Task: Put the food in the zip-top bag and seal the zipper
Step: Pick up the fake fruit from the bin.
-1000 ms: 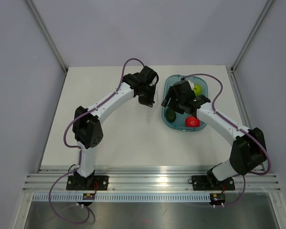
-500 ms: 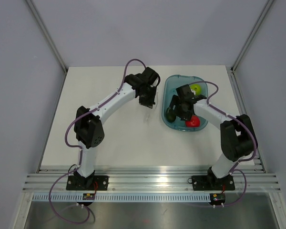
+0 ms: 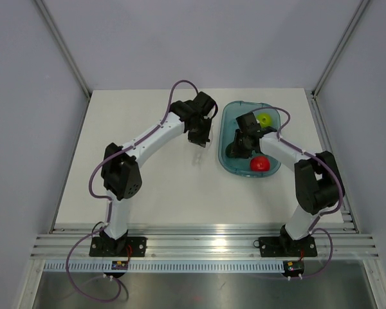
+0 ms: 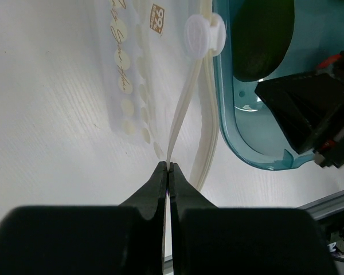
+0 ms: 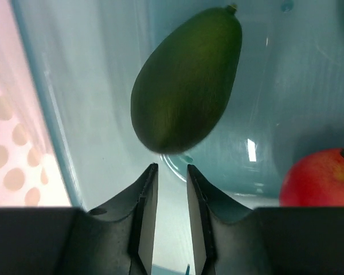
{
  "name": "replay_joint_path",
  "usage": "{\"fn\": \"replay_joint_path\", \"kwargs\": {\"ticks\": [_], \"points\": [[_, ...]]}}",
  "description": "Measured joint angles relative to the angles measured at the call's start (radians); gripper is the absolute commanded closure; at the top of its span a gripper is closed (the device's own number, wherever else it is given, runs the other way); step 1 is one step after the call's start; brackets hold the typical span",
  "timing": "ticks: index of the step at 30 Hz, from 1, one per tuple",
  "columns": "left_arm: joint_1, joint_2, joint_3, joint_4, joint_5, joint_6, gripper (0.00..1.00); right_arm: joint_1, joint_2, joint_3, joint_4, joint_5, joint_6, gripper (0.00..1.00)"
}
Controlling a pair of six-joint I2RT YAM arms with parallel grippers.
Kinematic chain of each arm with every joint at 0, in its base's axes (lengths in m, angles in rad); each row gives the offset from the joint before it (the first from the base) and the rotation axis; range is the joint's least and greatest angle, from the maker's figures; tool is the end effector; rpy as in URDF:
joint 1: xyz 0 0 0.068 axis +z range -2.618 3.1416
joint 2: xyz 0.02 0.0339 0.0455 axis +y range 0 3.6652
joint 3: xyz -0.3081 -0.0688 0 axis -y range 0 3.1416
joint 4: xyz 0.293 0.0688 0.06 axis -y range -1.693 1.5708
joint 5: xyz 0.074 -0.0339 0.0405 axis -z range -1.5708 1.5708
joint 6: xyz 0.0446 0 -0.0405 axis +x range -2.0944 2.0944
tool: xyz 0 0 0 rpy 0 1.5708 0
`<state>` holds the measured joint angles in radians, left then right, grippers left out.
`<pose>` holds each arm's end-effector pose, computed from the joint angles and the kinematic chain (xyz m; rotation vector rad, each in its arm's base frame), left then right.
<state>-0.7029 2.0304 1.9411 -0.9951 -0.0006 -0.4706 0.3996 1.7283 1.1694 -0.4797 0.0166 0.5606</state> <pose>0.3886 -0.3292 0.3184 0.3141 2.6938 -0.3719 0.3768 0.1583 0.2111 0.2186 2.6356 0.3135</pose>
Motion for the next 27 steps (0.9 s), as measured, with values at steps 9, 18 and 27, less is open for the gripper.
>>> {"fn": "replay_joint_path", "kwargs": {"ticks": [9,18,27], "points": [[-0.006,0.041,0.074,-0.031,-0.018,0.007,1.00,0.000,-0.224,-0.029,0.000,0.026,-0.009,0.49],[-0.006,0.045,0.079,-0.033,-0.018,0.007,1.00,-0.005,-0.046,0.062,-0.057,0.076,0.083,0.16],[-0.007,0.049,0.079,-0.036,-0.018,0.008,1.00,-0.082,0.056,0.071,-0.012,0.068,0.262,0.17]]}}
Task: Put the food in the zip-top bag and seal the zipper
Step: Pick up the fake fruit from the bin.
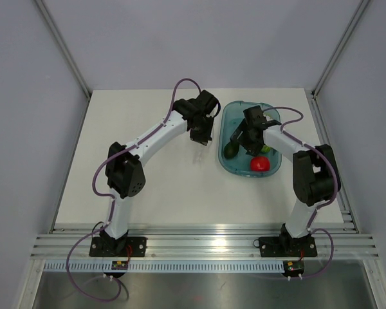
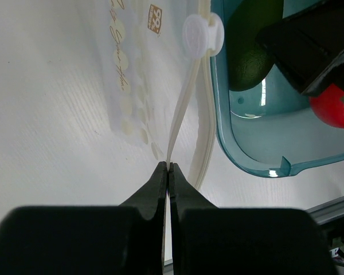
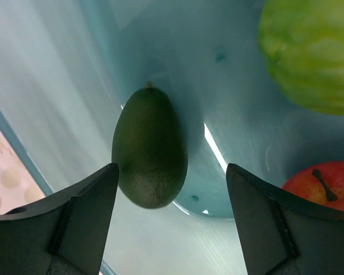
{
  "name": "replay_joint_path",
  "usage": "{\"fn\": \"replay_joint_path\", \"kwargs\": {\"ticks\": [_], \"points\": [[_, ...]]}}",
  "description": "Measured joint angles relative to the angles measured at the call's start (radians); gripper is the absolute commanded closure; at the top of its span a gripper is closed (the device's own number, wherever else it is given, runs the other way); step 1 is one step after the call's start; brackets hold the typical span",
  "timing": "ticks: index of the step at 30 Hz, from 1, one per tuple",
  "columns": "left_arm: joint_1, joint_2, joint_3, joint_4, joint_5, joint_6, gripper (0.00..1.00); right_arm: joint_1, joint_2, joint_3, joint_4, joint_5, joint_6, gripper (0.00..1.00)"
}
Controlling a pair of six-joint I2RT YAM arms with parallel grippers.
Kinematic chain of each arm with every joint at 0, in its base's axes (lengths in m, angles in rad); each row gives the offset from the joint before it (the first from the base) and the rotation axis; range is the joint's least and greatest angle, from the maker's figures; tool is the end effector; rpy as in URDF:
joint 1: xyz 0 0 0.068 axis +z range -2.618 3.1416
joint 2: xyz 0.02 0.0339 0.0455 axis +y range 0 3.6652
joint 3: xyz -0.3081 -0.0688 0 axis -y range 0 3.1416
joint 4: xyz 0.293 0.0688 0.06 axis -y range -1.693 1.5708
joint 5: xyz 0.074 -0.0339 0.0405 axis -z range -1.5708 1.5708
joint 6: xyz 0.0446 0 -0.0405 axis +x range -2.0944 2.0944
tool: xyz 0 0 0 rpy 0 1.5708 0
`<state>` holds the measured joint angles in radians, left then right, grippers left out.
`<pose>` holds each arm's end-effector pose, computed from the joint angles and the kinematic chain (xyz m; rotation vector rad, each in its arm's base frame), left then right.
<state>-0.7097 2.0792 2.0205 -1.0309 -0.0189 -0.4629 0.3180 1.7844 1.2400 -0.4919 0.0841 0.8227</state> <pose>0.3957 -0.3388 0.3202 0.3273 2.6897 -0.3465 0.4071 0.1301 0.2123 0.6865 2.5410 0.2959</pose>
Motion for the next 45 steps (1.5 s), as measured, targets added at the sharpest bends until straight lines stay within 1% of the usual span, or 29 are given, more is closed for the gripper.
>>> {"fn": "replay_joint_path", "kwargs": {"ticks": [6,9,10,14,15,16,21,26,32,35,38,41,45], "points": [[0.000,0.000,0.000,0.000,0.000,0.003,1.00,-0.014,0.084,0.062,0.016,-0.020,0.023,0.19],[0.000,0.000,0.000,0.000,0.000,0.008,1.00,-0.013,0.125,0.079,0.037,-0.047,0.022,0.26],[0.000,0.000,0.000,0.000,0.000,0.010,1.00,-0.013,0.132,0.079,0.042,-0.056,0.022,0.31],[0.000,0.000,0.000,-0.001,0.000,0.014,1.00,-0.013,0.140,0.070,0.069,-0.092,0.022,0.67],[0.000,0.000,0.000,-0.001,0.000,0.014,1.00,-0.013,0.138,0.064,0.077,-0.097,0.021,0.71],[0.000,0.000,0.000,-0.001,0.000,0.014,1.00,-0.013,0.134,0.058,0.081,-0.097,0.022,0.73],[0.000,0.000,0.000,-0.002,0.000,0.014,1.00,-0.013,0.058,0.000,0.081,-0.076,0.021,0.74],[0.000,0.003,0.008,-0.011,0.012,0.014,1.00,-0.013,-0.100,-0.054,0.075,-0.023,0.003,0.75],[0.000,0.037,0.073,-0.027,0.060,0.014,1.00,-0.009,-0.292,-0.111,0.080,0.056,-0.016,0.74],[-0.002,0.046,0.096,-0.039,0.073,0.014,1.00,0.019,-0.366,-0.130,0.088,0.105,-0.019,0.75],[-0.002,0.047,0.106,-0.053,0.080,0.010,1.00,0.082,-0.394,-0.117,0.098,0.164,-0.013,0.76],[-0.003,0.052,0.117,-0.065,0.087,0.006,1.00,0.164,-0.380,-0.067,0.085,0.222,0.002,0.75],[-0.004,0.058,0.131,-0.077,0.098,-0.009,1.00,0.224,-0.358,-0.009,0.086,0.258,0.022,0.75]]}}
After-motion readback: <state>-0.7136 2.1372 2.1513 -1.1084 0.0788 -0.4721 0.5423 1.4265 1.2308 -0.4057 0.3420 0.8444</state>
